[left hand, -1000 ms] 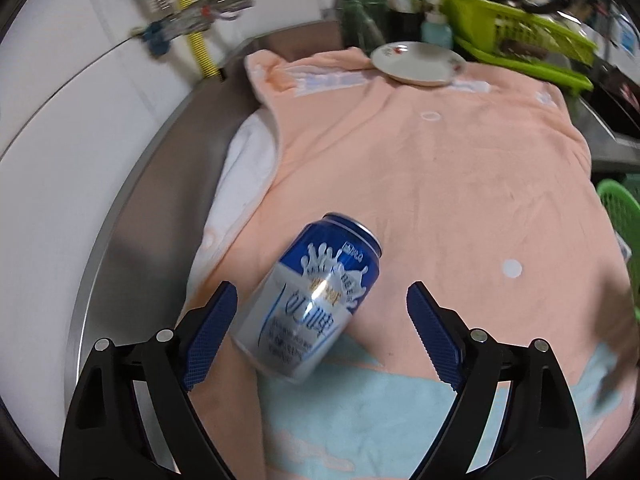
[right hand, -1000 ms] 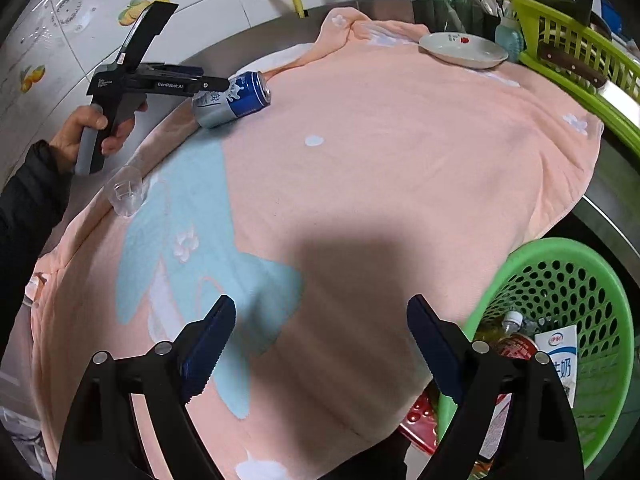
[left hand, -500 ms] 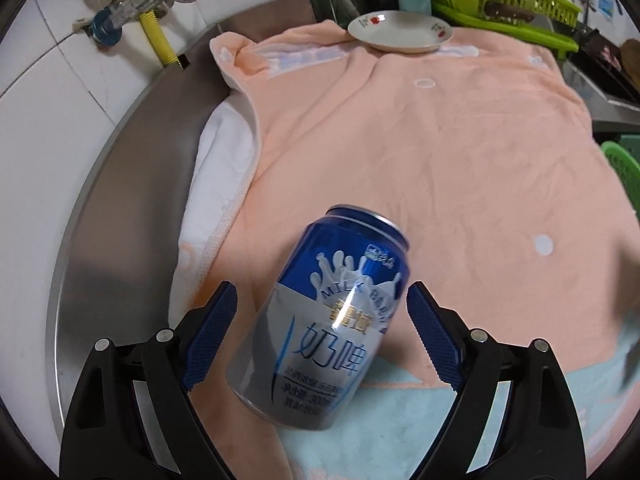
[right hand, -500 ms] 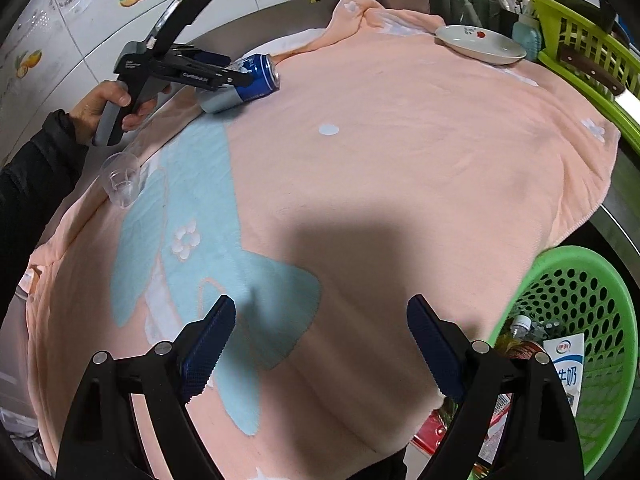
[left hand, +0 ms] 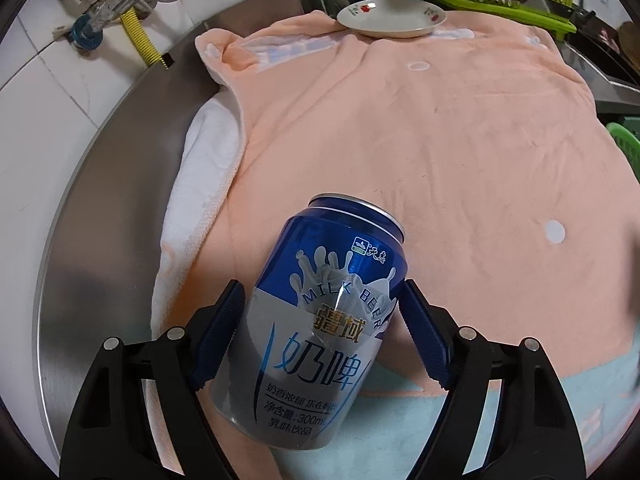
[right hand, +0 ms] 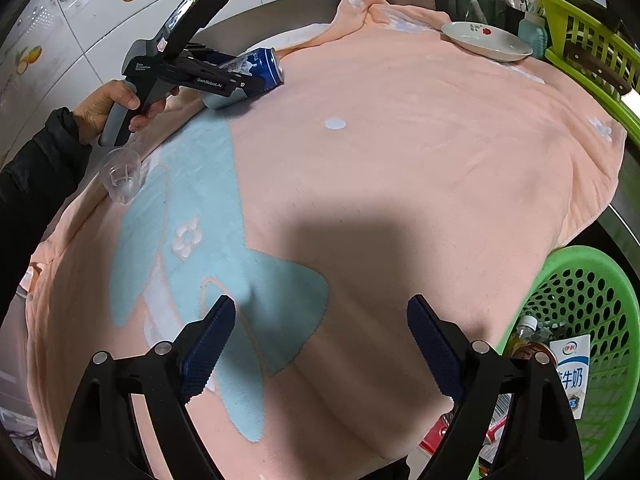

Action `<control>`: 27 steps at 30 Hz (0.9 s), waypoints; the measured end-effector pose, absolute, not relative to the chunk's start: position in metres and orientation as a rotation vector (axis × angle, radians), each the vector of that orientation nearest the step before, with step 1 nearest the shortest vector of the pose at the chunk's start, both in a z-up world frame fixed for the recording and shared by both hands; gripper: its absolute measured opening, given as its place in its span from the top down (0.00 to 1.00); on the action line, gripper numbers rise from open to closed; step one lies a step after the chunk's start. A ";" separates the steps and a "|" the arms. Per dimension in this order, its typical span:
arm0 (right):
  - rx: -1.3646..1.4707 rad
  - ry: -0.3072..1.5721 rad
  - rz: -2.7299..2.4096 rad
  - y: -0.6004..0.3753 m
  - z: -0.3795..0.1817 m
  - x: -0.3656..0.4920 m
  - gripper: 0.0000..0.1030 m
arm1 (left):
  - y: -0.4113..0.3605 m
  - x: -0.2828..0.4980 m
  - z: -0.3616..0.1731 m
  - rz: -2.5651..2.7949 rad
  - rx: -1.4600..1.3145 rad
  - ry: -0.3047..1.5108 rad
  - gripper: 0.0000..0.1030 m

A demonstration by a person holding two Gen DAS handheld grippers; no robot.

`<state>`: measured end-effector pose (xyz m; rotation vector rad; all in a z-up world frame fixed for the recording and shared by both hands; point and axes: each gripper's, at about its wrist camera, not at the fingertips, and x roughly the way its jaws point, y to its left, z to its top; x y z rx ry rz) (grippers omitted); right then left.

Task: Collect trash
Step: 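Grasp the blue milk beer can with the left tool, then grasp the clear plastic cup with the right tool while the left tool holds the can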

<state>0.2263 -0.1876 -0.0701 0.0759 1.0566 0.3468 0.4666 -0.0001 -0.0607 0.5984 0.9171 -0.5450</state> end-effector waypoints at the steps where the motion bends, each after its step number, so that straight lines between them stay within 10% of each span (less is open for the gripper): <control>1: 0.075 1.056 0.347 -0.187 -0.070 0.226 0.18 | 0.000 0.466 -0.061 -0.545 0.586 0.916 0.25; 27: 0.008 0.945 0.644 -0.072 -0.043 0.246 0.18 | 0.060 0.403 0.027 -0.387 0.324 0.867 0.29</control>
